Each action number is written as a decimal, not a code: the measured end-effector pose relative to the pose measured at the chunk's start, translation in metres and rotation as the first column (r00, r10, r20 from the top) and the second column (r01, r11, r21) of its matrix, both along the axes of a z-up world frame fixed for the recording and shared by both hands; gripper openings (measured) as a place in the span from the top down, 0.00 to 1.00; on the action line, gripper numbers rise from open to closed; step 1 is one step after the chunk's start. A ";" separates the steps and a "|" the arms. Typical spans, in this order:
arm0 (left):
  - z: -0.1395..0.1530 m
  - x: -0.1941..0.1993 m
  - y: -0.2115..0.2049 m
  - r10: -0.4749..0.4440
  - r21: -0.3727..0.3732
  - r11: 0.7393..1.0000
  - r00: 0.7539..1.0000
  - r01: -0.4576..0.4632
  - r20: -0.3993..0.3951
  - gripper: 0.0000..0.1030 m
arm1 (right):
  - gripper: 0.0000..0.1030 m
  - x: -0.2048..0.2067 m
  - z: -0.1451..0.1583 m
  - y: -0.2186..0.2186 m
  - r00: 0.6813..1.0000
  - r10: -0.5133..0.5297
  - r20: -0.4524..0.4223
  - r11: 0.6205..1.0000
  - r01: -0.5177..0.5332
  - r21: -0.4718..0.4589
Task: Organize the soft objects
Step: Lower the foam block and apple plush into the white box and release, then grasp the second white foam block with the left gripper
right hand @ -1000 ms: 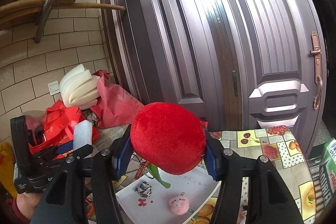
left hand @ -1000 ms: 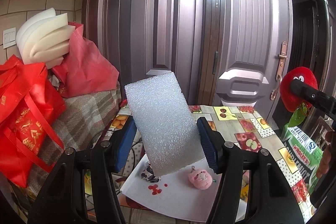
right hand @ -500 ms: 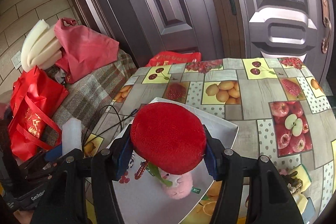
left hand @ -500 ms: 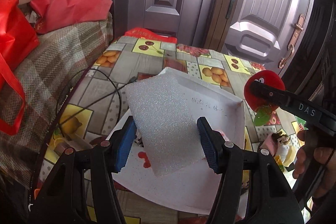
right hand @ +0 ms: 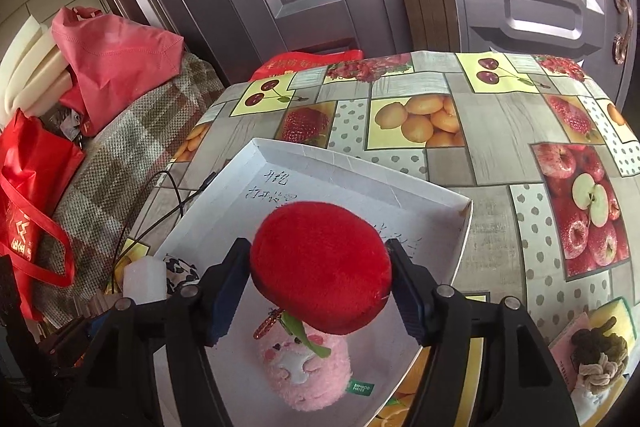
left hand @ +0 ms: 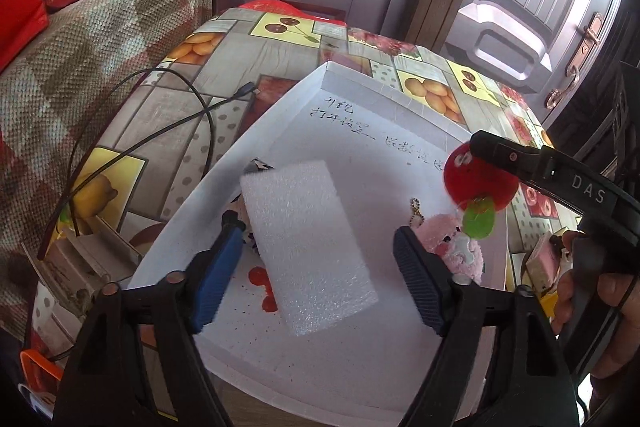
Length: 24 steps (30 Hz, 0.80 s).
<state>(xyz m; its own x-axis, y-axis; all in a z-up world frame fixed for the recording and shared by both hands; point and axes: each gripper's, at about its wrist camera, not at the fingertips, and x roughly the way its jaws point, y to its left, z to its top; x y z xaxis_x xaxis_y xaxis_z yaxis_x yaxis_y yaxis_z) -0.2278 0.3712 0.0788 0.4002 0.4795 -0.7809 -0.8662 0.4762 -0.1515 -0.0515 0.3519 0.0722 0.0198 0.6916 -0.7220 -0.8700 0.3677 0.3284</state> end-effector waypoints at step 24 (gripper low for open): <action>0.079 -0.034 -0.057 0.060 0.195 0.979 0.997 -0.066 0.038 0.00 | 0.00 -0.021 0.098 -0.086 0.994 -0.061 0.092 0.969 0.037 0.243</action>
<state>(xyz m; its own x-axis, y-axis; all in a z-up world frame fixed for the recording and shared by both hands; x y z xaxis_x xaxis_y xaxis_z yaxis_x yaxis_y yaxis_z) -0.2617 0.3147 0.1576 0.3876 0.6472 -0.6565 -0.8916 0.4440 -0.0887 -0.0721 0.2662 0.1699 0.1198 0.8412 -0.5273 -0.8853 0.3309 0.3267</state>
